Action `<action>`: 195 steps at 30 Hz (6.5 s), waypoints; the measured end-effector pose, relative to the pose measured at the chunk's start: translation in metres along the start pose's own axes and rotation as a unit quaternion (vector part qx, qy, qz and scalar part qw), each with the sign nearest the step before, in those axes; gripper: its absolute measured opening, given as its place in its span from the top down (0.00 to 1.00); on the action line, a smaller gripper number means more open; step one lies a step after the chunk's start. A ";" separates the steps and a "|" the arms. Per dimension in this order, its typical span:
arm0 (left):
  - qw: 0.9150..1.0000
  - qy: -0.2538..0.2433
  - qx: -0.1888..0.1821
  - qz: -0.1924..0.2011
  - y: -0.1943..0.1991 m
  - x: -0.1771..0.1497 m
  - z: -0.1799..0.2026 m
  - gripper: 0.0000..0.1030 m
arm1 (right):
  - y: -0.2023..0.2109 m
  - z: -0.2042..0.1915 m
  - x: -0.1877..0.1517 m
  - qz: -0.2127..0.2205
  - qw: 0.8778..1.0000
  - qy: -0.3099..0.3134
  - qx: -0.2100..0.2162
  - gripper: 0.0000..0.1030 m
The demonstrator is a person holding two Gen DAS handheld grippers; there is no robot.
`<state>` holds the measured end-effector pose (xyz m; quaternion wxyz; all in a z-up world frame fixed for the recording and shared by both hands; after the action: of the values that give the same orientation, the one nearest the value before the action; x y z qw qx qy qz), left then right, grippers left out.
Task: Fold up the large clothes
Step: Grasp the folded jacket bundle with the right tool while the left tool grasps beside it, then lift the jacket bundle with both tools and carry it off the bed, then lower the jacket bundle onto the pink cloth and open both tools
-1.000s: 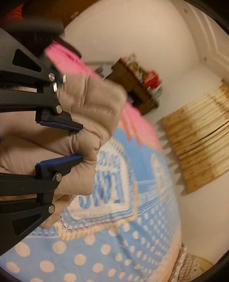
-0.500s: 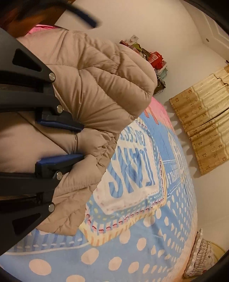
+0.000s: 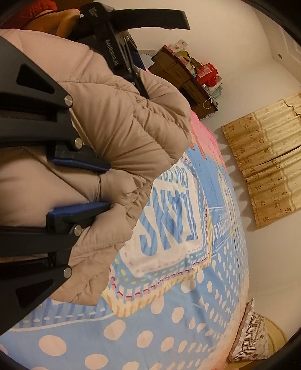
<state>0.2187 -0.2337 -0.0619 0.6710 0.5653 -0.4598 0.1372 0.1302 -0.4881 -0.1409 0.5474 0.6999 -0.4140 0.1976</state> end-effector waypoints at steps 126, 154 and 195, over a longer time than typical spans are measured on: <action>0.969 0.072 -0.227 -0.061 0.035 -0.037 -0.013 0.15 | 0.038 0.013 -0.066 -0.021 0.943 -0.191 0.270 0.44; 0.981 0.160 -0.083 0.075 0.277 -0.094 -0.184 0.50 | 0.147 -0.278 -0.105 -0.041 0.822 -0.144 0.550 0.45; 0.935 0.298 0.186 0.049 0.286 -0.184 -0.459 0.04 | 0.072 -0.568 -0.144 0.005 0.924 0.295 0.242 0.40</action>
<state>0.1299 0.3266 0.0050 0.6528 0.5896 -0.2319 0.4154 0.0895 0.0882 -0.0194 0.4572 0.7194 -0.1771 0.4920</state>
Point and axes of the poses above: each gripper's, at about its wrist camera, not at the fingertips, and y roughly against the way its jaws point, z to its right, x to its top, the point moved 2 cm from there along -y, roughly the way its jaws point, and after that the axes turned 3 degrees about z, right-handed, at the moved point
